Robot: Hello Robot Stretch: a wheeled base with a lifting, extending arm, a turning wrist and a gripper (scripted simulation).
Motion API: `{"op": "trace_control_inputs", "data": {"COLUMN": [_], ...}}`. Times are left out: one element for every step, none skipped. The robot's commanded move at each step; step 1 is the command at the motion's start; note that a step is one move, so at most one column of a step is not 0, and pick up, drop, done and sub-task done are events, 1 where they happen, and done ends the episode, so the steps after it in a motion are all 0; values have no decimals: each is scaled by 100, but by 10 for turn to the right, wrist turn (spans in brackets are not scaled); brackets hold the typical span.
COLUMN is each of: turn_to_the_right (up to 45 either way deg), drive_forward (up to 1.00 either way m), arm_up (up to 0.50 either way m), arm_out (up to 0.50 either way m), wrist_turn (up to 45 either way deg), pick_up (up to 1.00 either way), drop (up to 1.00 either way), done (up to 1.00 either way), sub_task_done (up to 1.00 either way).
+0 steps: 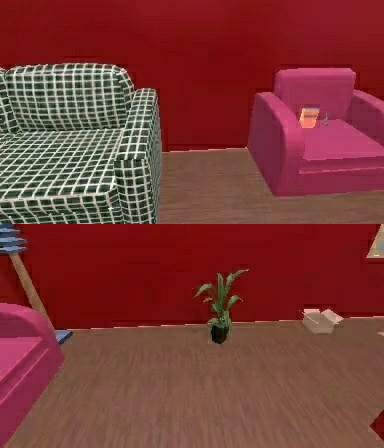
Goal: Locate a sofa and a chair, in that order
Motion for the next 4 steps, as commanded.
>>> {"op": "trace_control_inputs", "data": {"turn_to_the_right": [240,0,-450,-360], "drive_forward": [0,35,0,0], "arm_up": [0,0,0,0], "arm_out": [0,0,0,0], "wrist_turn": [0,0,0,0], "pick_up": [0,0,0,0], "drop": [0,0,0,0], "done": [0,0,0,0], "sub_task_done": [0,0,0,0]}}
